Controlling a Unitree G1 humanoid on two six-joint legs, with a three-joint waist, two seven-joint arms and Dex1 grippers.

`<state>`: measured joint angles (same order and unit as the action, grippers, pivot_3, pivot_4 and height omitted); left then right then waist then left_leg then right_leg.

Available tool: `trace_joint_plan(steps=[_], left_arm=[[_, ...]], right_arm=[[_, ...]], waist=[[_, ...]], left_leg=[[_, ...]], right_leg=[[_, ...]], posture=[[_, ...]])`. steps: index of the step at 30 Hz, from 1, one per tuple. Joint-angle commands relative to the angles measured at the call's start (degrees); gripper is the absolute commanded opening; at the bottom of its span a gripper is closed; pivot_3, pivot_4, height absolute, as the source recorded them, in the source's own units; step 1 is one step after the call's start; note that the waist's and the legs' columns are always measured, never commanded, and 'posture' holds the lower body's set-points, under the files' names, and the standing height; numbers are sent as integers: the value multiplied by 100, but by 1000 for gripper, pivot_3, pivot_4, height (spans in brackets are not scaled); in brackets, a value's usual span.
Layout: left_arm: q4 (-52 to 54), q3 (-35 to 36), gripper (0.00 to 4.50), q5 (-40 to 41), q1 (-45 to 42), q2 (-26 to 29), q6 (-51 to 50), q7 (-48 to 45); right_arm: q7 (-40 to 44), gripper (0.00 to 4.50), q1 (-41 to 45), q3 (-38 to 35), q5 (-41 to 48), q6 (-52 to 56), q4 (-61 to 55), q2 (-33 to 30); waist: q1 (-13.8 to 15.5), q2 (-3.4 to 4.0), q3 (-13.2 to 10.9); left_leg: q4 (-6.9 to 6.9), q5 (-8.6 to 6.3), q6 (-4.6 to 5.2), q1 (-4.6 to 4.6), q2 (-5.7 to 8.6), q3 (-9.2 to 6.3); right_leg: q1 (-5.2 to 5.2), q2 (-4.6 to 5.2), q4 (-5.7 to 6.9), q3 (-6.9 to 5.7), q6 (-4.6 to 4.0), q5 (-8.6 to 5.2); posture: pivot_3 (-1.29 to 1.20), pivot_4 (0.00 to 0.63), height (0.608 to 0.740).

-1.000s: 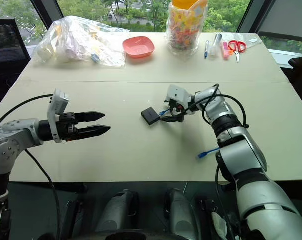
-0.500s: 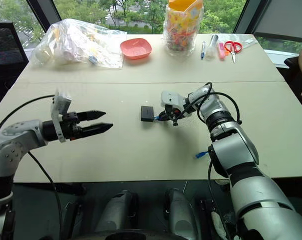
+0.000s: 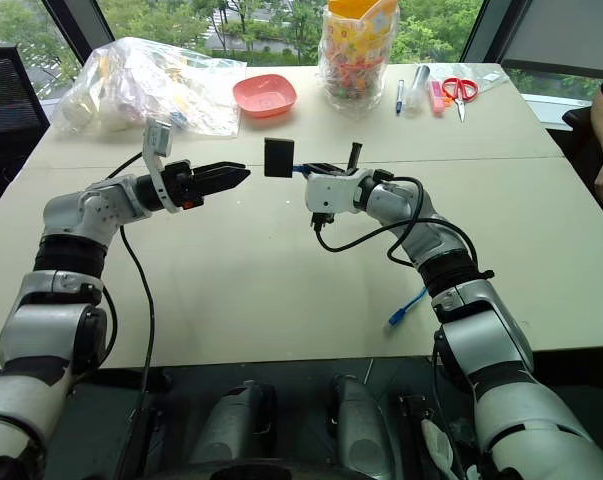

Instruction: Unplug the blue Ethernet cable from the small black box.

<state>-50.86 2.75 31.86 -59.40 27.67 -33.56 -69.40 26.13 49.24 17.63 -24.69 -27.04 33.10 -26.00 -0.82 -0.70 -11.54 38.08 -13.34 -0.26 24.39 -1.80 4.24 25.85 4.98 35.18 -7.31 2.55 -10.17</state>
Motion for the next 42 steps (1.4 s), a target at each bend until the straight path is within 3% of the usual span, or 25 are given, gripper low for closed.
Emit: trace_joint_plan(steps=[1,8,11,18,22,25,29,33,37,39,42], left_arm=[[-815,56,4141,-453,-506,-117,752,-115],[-1659,281,4141,-819,-1011,-500,1210,-321],[-1768,357,3369,-915,-1079,-579,1323,-288],[-1771,451,445,-1107,-1056,-630,1380,-455],[-1736,449,434,-1214,-1011,-659,1399,-424],[-1722,506,434,-1216,-969,-676,1330,-412],[-1683,719,434,-1079,-898,-665,1110,-416],[-1611,1166,434,-731,-894,-569,577,-502],[-1290,1625,434,-155,-876,-544,-433,-828],[-1059,1772,434,90,-842,-570,-878,-908],[-560,1903,434,413,-730,-639,-1437,-868]], right_arm=[[-15,35,-82,-104,50,154,-491,-51],[111,35,-352,-60,32,549,-1046,-29],[141,0,-421,-29,-5,689,-1162,-22],[262,0,-544,-29,51,897,-1442,-12],[406,0,-537,-47,145,984,-1557,4],[566,1194,-639,-94,236,1112,-1756,-33],[558,3124,-1085,-454,415,1800,-2372,-133],[859,3124,-1895,-1503,2475,4207,-3861,630],[-12,3124,-2068,-3286,6584,7293,-4992,2004],[-455,3124,-2062,-3718,7502,7781,-4976,2339],[-1169,3124,-1912,-4015,8105,7878,-4844,2659]], waist=[[0,0,0],[-3,-1,-1],[-10,-1,-1],[-1,-2,-1],[-3,-2,-1],[-1,-2,-1],[17,-4,0],[17,-8,0],[-15,-8,0],[-2,-8,0],[7,-7,0]], left_leg=[[0,-1,2,0,0,2],[0,-4,7,1,-1,10],[0,-4,7,1,-1,11],[1,-5,8,2,-2,14],[1,-5,8,2,-2,14],[1,-5,9,2,-2,14],[1,-5,9,3,-2,14],[3,-6,10,6,-4,13],[4,-6,10,3,-16,0],[6,-5,9,-1,-26,-3],[8,-5,9,-3,-28,0]], right_leg=[[1,0,0,3,0,0],[8,1,2,13,0,0],[11,1,4,15,0,1],[14,1,6,18,0,1],[16,1,7,20,0,1],[16,1,7,21,0,1],[18,1,9,22,0,1],[19,2,10,23,0,1],[29,0,28,33,-25,16],[27,-3,33,32,-31,20],[28,0,31,33,-29,20]], posture=[[0,150,740],[0,150,740],[0,150,740],[0,150,740],[0,150,740],[0,150,740],[0,150,740],[0,150,740],[0,150,740],[0,150,740],[0,150,740]])
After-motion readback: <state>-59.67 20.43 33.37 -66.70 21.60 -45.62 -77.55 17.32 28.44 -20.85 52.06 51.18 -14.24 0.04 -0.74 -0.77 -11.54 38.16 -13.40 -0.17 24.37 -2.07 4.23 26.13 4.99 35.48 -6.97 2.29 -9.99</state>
